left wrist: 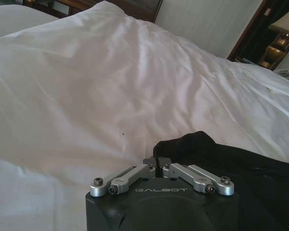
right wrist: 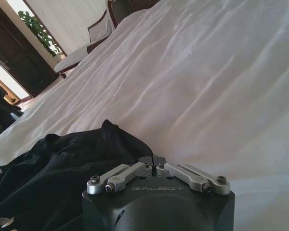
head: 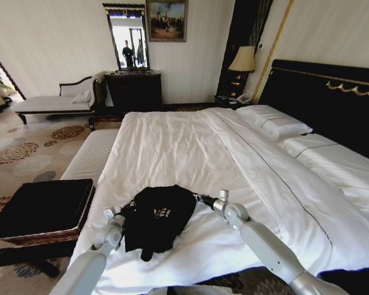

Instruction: Fold the clothes on the bed and place them into the basket.

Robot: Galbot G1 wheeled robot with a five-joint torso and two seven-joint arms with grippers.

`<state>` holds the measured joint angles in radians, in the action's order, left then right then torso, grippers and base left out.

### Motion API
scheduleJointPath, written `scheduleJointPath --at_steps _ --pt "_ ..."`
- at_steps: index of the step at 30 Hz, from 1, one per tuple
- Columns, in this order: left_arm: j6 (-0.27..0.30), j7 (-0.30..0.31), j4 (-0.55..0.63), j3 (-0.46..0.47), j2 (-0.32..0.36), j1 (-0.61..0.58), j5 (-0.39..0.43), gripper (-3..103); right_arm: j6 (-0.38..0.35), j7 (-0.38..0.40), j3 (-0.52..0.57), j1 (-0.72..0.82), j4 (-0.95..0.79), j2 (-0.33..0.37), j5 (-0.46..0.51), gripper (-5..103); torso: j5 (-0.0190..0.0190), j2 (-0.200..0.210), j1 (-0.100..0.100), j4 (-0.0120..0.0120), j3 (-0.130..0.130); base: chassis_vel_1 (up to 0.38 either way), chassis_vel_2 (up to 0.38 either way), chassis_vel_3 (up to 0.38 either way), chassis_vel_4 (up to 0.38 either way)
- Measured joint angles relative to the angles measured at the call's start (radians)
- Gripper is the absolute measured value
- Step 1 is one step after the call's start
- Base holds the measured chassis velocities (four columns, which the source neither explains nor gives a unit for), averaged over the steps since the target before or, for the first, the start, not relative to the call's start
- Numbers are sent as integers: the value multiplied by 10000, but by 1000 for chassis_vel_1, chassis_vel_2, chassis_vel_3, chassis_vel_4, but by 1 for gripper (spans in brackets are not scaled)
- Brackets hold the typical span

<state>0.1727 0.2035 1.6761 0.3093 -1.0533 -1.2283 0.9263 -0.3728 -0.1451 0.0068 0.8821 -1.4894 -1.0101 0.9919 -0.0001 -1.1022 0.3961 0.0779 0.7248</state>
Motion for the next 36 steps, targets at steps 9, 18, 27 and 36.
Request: scheduleJointPath --at_steps 9,18,27,36 --pt "-100 -48 1036 189 385 -235 -347 1 -66 226 395 155 -905 25 34 0 1 0 0 -2 0 0 0 0 0" --pt "-99 50 2982 673 1835 163 571 1 -331 796 1119 73 -3037 593 564 0 0 0 0 0 0 0 0 0 0" --pt "11 317 4334 1199 3375 835 1614 1 -520 1643 1476 -1321 -4120 1077 1538 0 0 0 0 3 0 0 0 0 0" --pt "157 999 5967 3890 4877 655 3487 1 -719 2173 607 -4063 -4215 1174 2916 0 -2 0 0 0 0 0 0 0 0"
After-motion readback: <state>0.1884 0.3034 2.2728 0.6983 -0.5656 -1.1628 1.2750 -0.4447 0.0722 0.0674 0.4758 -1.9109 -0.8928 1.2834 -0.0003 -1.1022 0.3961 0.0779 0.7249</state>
